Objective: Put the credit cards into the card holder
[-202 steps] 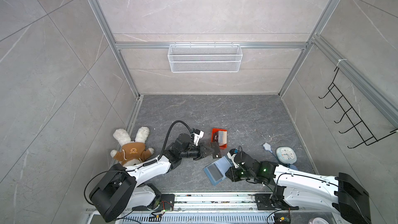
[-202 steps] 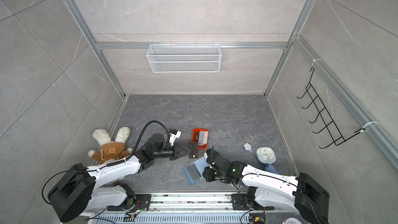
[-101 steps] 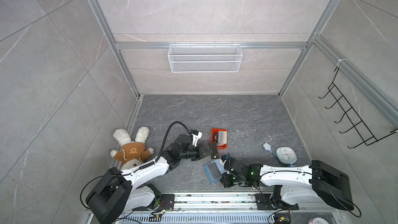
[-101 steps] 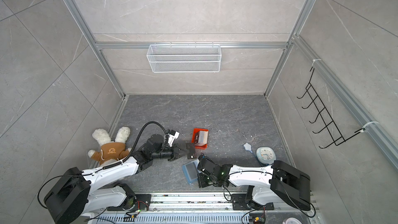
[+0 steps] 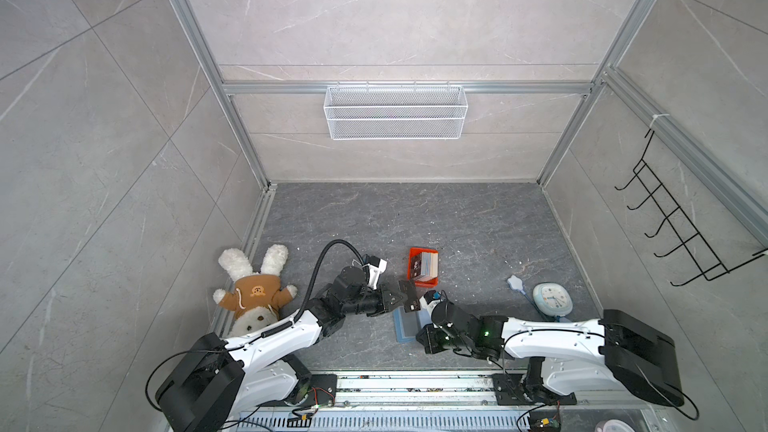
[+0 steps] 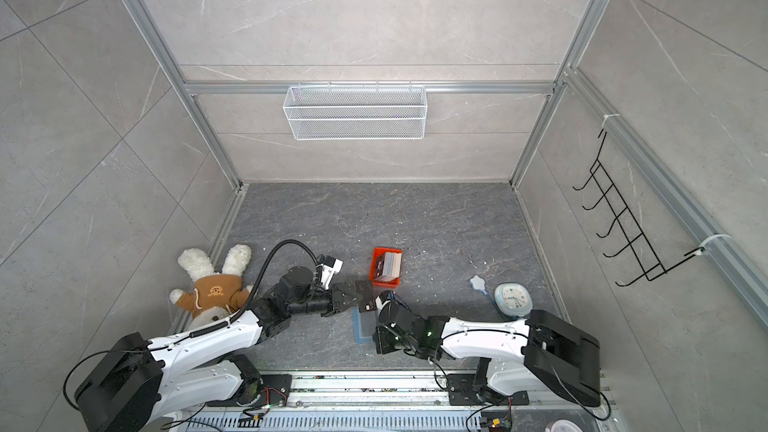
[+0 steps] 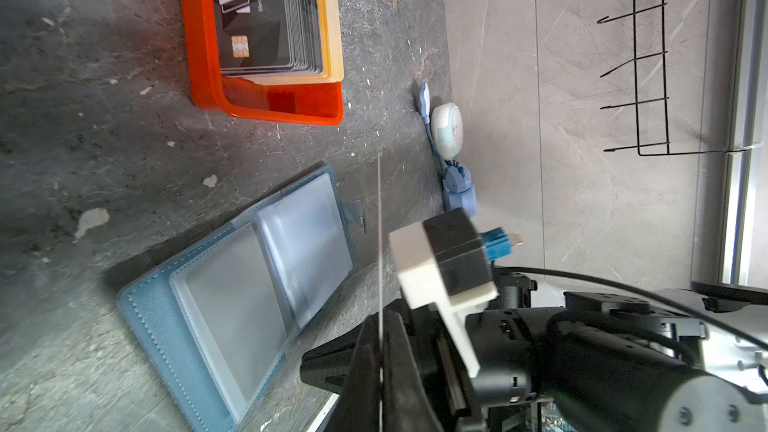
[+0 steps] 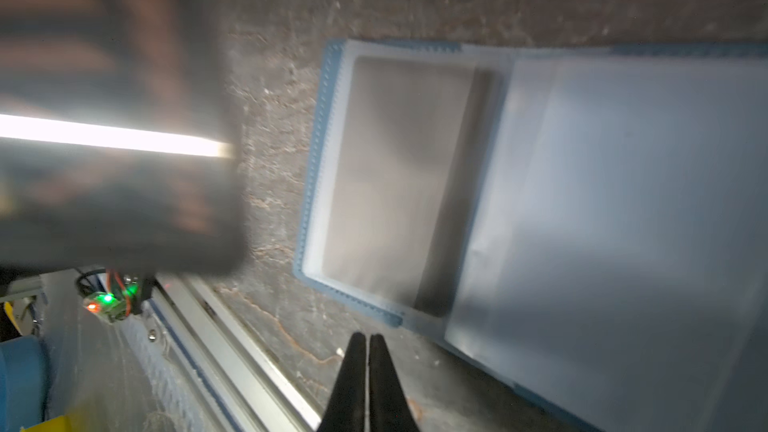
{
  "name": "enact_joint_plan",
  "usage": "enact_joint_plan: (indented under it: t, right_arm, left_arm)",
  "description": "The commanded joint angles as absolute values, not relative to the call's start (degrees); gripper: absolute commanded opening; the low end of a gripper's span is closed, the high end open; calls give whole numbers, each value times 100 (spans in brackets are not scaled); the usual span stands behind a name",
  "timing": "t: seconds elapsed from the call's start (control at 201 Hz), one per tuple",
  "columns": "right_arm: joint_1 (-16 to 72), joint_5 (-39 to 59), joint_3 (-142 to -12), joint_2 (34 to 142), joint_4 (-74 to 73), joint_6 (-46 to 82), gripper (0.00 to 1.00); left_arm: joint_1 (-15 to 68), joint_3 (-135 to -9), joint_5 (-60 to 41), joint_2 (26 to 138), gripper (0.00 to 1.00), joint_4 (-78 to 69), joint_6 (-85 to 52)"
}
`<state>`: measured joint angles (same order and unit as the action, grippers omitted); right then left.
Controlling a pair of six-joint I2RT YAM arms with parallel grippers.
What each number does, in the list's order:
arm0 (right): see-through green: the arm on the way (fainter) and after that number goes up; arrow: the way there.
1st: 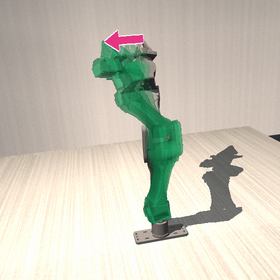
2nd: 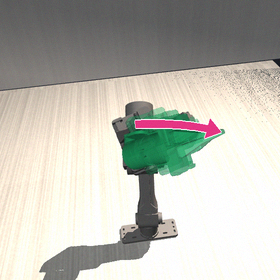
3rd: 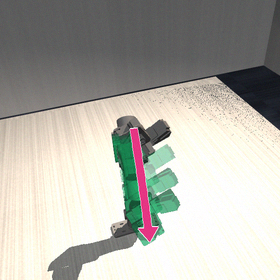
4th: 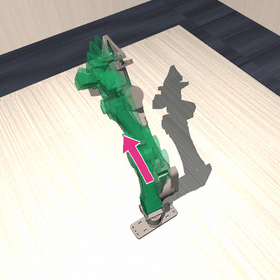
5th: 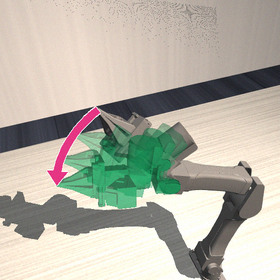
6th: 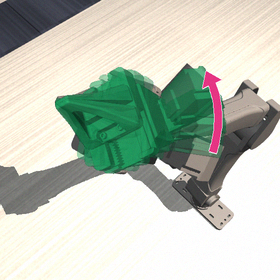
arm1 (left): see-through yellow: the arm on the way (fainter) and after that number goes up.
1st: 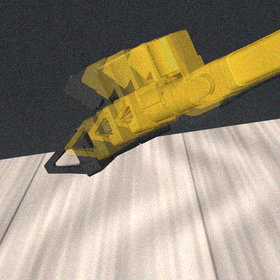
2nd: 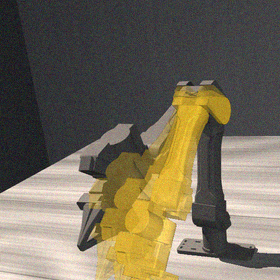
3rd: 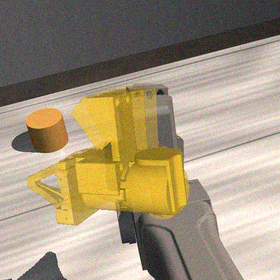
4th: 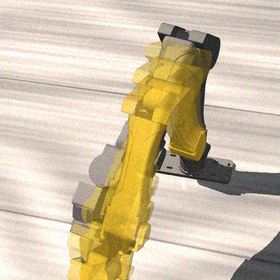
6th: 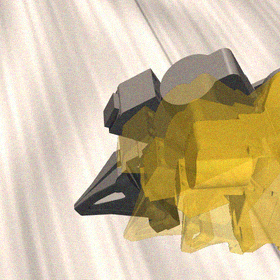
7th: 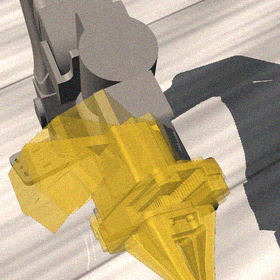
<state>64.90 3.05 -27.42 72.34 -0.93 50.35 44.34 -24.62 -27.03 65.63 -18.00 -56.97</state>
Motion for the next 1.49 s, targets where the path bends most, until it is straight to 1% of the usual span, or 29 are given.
enact_joint_plan:
  t: [0.0,0.154,0.284,0.403,0.473,0.538,0.607,0.672,0.836,1.1,1.489]
  right_arm:
    - [6447,-206,-2764,6863,495,5066,12]
    - [6187,-483,-2844,6728,1179,4970,15]
    - [5849,-545,-2741,6477,1477,4957,19]
    - [5412,-275,-2566,6203,1517,4842,26]
    - [5166,-24,-2466,6144,1462,4757,26]
    - [5001,212,-2367,6160,1347,4690,25]
    - [4897,340,-2271,6245,1221,4683,22]
    - [4862,338,-2213,6334,1192,4716,20]
    - [4834,246,-2119,6471,1143,4768,20]
    - [4834,288,-2075,6708,996,4742,12]
    - [4834,281,-2037,6715,1004,4755,9]
  left_arm:
    - [4671,-2488,-2379,6691,0,-1918,-5746]
    - [5001,-2524,-1935,6851,0,-1925,-5840]
    - [5212,-2472,-1589,6949,0,-1970,-5954]
    - [5347,-2408,-1430,7170,0,-2262,-6144]
    - [5385,-2405,-1389,7310,0,-2365,-6235]
    - [5404,-2408,-1337,7413,0,-2411,-6308]
    - [5405,-2399,-1305,7492,0,-2452,-6366]
    - [5405,-2391,-1305,7566,0,-2476,-6404]
    - [5414,-2355,-1461,7775,0,-2617,-6484]
    - [5392,-2303,-1665,7893,0,-2742,-6667]
    - [5221,-2312,-2008,8211,0,-2742,-6845]
